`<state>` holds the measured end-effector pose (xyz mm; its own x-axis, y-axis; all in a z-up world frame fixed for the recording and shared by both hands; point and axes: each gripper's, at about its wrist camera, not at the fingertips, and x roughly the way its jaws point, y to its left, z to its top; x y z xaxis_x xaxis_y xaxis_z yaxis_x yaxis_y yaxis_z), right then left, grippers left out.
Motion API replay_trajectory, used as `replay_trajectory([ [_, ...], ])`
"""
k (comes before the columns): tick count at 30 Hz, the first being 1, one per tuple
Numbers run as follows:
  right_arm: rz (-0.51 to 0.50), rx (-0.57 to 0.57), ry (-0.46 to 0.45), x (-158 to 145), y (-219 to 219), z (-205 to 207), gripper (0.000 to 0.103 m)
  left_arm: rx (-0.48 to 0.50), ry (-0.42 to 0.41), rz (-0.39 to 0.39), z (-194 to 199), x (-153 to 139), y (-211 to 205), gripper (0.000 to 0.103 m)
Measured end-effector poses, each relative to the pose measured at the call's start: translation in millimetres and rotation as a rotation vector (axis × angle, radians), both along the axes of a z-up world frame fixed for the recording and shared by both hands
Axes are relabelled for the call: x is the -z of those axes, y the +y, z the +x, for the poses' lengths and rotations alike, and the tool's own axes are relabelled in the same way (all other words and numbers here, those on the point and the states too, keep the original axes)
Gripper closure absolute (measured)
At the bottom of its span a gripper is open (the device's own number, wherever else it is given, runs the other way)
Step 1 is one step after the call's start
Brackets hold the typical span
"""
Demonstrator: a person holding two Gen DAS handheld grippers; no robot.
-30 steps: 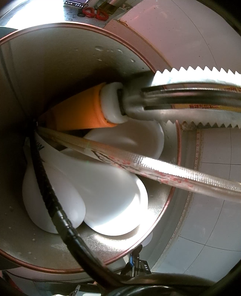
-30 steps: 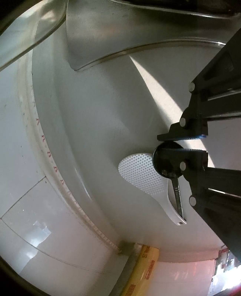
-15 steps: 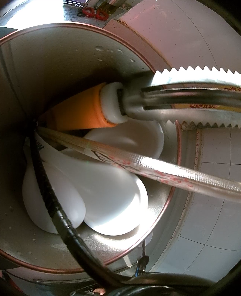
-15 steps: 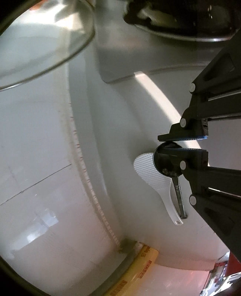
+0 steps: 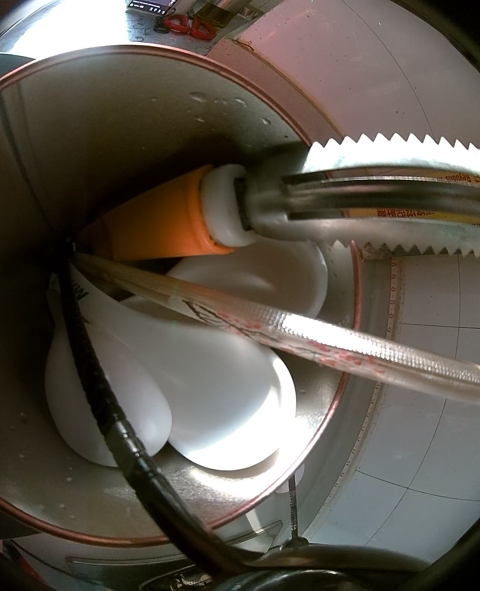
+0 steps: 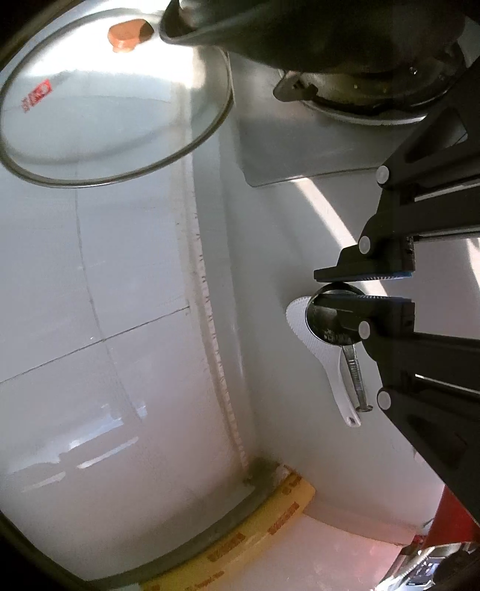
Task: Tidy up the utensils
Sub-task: 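Lift the black spoon and carry it over the holder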
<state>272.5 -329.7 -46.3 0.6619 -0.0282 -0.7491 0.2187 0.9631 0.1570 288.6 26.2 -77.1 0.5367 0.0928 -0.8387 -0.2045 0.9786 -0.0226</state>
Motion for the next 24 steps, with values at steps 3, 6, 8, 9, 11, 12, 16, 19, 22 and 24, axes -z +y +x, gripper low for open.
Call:
replay_trajectory([
  [3,-0.006,-0.010,-0.020,-10.0,3.2,-6.8,0.096,0.000,0.000,-0.001,0.1,0.0,0.0,0.013],
  [6,-0.014,-0.027,-0.050,-22.2,8.5,-14.4,0.096,0.000,0.000,-0.004,-2.4,2.3,3.2,0.013],
  [8,-0.024,-0.048,-0.079,-33.4,14.9,-20.4,0.096,0.000,0.001,-0.007,-3.2,3.0,3.5,0.013],
  [9,-0.031,-0.062,-0.096,-40.7,18.9,-23.8,0.096,0.000,0.001,-0.008,-3.6,3.1,3.6,0.013],
  [11,-0.046,-0.091,-0.134,-56.2,27.4,-30.4,0.096,0.000,0.003,-0.008,-5.6,4.5,3.3,0.013],
  [12,-0.052,-0.101,-0.149,-63.7,31.5,-33.6,0.096,0.000,0.003,-0.007,-6.1,4.9,3.0,0.013],
  [16,-0.087,-0.180,-0.251,-103.7,52.8,-47.7,0.096,0.002,0.000,-0.003,-8.8,7.8,1.1,0.013],
  [19,-0.122,-0.249,-0.320,-131.0,70.7,-58.4,0.096,0.002,-0.003,-0.003,-11.5,8.5,-2.8,0.013],
  [22,-0.151,-0.318,-0.365,-150.4,89.6,-67.5,0.096,0.000,-0.008,-0.010,-15.5,10.1,-4.3,0.013],
  [24,-0.148,-0.355,-0.383,-158.0,98.7,-71.3,0.096,0.000,-0.013,-0.012,-19.1,11.2,-3.8,0.013],
])
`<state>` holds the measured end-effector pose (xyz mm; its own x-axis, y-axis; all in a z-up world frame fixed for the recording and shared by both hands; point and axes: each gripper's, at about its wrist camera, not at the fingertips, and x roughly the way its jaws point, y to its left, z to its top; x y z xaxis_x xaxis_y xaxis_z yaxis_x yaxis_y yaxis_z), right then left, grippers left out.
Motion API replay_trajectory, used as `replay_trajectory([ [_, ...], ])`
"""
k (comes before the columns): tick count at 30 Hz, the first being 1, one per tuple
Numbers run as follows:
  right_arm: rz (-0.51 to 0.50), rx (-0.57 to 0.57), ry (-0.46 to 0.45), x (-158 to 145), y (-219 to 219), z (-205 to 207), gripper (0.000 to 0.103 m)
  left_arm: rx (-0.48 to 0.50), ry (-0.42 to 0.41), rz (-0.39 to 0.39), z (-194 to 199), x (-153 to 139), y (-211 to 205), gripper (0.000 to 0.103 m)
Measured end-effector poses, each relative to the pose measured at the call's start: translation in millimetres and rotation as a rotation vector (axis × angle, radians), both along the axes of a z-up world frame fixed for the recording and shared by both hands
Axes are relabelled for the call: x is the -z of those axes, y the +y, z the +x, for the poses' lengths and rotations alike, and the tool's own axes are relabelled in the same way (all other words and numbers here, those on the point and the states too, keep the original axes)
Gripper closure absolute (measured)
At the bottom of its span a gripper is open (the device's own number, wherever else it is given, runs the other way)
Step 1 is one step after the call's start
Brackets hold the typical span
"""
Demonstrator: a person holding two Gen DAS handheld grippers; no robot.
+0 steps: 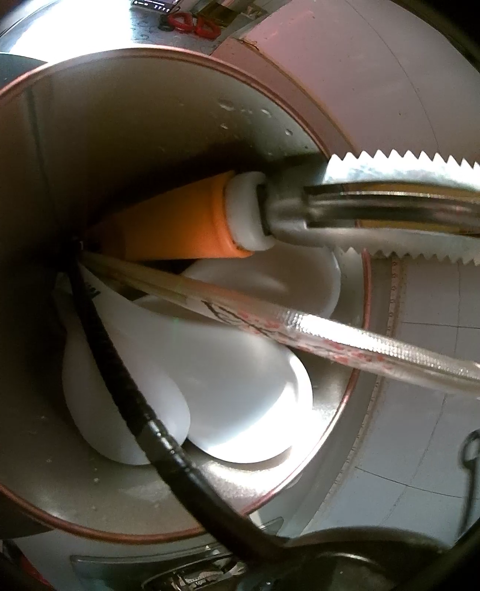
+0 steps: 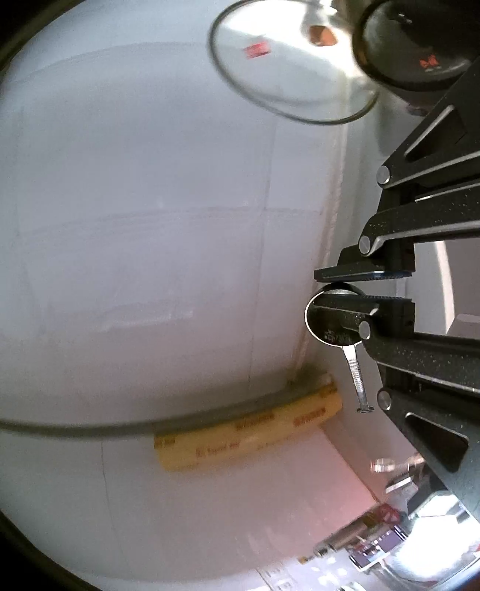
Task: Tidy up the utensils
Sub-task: 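Lift the black spoon and carry it over the holder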
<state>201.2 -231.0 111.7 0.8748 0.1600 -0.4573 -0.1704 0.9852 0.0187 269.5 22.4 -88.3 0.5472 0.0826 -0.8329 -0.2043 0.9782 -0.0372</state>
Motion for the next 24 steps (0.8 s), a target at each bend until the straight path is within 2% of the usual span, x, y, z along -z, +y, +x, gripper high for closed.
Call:
replay_trajectory([
  [11,-0.095,-0.163,-0.044,-14.6,42.9,-18.4,0.096,-0.001,-0.024,-0.009,-8.9,-3.1,3.7,0.013],
  [24,-0.221,-0.285,0.045,14.9,85.6,-20.1,0.096,-0.001,-0.024,-0.011,-11.2,-3.2,5.1,0.013],
])
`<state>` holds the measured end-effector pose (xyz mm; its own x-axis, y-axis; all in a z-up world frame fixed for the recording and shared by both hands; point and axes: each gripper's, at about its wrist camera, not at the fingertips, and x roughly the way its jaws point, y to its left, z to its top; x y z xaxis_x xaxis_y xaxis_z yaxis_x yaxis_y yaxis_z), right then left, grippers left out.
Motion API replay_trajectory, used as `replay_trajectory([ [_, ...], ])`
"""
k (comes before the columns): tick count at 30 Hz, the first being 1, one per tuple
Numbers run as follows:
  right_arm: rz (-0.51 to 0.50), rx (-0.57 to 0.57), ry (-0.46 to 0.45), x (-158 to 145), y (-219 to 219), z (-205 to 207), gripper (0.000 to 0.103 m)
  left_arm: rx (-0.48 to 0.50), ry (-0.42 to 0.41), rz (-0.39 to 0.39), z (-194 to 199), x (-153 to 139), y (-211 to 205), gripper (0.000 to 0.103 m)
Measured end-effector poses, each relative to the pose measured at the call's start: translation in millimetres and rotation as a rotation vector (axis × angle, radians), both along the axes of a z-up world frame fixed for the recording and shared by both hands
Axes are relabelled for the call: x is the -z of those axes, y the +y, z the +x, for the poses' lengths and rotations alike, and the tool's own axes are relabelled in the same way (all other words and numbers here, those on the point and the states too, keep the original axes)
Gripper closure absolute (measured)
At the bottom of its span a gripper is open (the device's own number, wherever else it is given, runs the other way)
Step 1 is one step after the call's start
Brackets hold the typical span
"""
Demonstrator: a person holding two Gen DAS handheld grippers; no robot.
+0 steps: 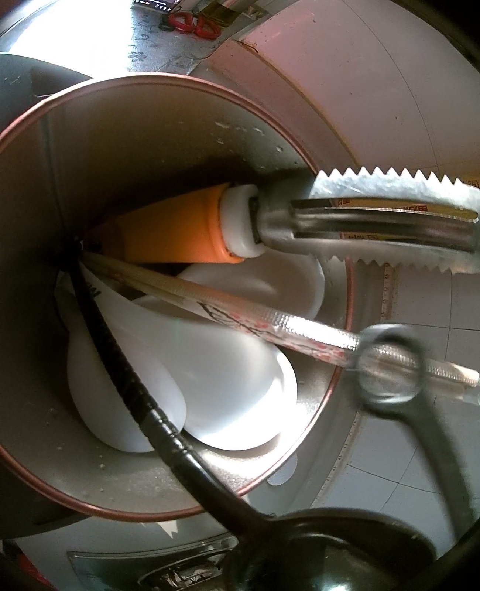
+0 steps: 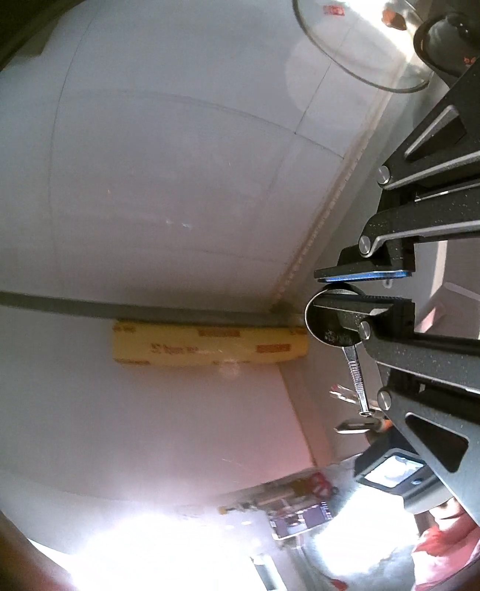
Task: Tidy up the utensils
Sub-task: 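Lift the black spoon and carry it over the holder, then lower the black spoon handle-first into the holder and open the right gripper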
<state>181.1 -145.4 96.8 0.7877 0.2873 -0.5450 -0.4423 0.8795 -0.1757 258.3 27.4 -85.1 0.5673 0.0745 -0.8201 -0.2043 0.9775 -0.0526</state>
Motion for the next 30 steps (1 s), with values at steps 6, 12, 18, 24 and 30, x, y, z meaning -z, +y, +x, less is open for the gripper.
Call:
replay_trajectory([
  [6,-0.086,-0.033,0.019,7.3,11.3,-1.3,0.096,-0.001,0.000,0.000,-0.7,0.3,-0.5,0.013],
  [12,-0.143,-0.075,0.042,14.1,29.3,5.4,0.096,0.003,0.001,-0.001,0.2,-6.3,3.3,0.013],
  [18,-0.160,-0.129,0.079,25.7,49.1,9.0,0.096,0.009,0.001,-0.002,-1.9,-5.6,5.3,0.013],
  [24,-0.151,-0.144,0.143,45.3,61.3,18.7,0.096,0.008,0.001,-0.002,-2.3,-5.6,5.4,0.013],
  [30,-0.136,-0.148,0.190,62.2,69.2,23.3,0.096,0.007,0.001,-0.002,-1.7,-5.6,4.9,0.013],
])
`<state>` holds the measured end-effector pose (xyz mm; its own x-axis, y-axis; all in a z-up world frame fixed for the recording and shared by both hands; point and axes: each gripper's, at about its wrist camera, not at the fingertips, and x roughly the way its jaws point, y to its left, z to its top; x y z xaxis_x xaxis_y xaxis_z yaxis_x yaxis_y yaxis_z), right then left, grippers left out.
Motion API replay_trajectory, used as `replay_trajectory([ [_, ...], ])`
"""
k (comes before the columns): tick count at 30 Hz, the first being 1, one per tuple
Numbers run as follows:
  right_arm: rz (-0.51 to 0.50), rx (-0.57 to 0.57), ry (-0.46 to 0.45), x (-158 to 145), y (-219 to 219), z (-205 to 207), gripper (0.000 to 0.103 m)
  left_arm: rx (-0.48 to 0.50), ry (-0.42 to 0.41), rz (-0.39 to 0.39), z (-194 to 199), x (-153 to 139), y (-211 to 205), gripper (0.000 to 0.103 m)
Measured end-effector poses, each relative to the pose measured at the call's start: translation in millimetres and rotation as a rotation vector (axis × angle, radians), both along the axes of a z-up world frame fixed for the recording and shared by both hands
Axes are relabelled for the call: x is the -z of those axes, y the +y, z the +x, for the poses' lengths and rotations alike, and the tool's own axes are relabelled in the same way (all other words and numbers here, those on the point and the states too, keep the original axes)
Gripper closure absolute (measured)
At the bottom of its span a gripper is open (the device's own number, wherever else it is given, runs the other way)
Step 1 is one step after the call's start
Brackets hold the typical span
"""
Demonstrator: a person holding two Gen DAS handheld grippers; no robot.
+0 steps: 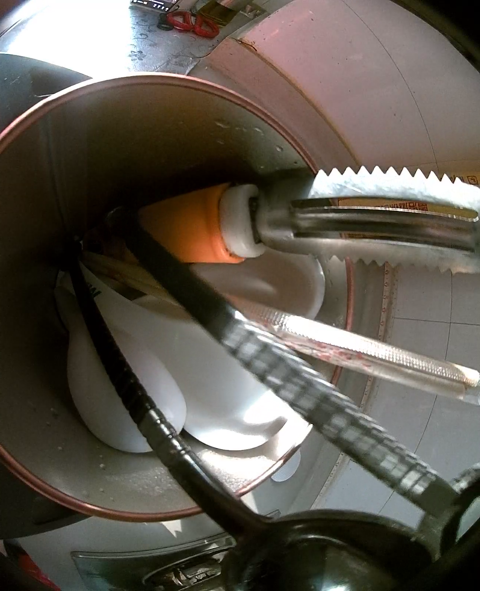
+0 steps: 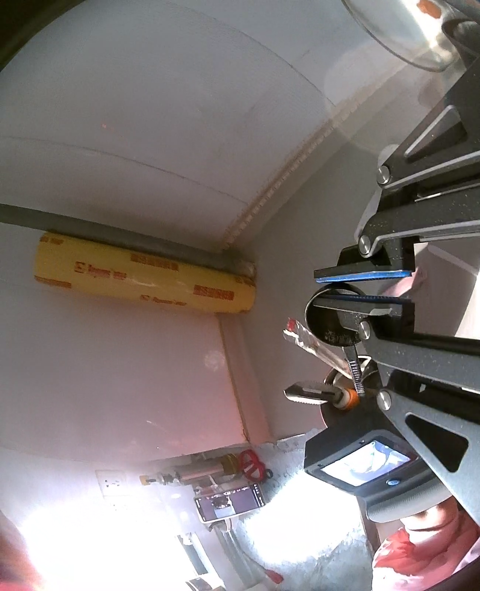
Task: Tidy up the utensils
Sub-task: 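Lower the black spoon handle-first into the holder and open the right gripper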
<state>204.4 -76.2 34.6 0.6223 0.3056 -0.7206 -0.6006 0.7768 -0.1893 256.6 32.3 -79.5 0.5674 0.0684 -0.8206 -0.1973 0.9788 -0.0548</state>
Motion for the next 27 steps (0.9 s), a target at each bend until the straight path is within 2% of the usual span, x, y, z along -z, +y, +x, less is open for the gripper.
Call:
replay_trajectory([
  [13,-0.011,-0.001,0.081,30.2,12.3,9.2,0.096,0.000,0.000,0.000,-0.9,0.0,0.2,0.013],
  [27,-0.003,0.003,0.106,29.4,10.9,10.1,0.094,0.001,0.000,0.002,-0.7,0.0,0.4,0.013],
])
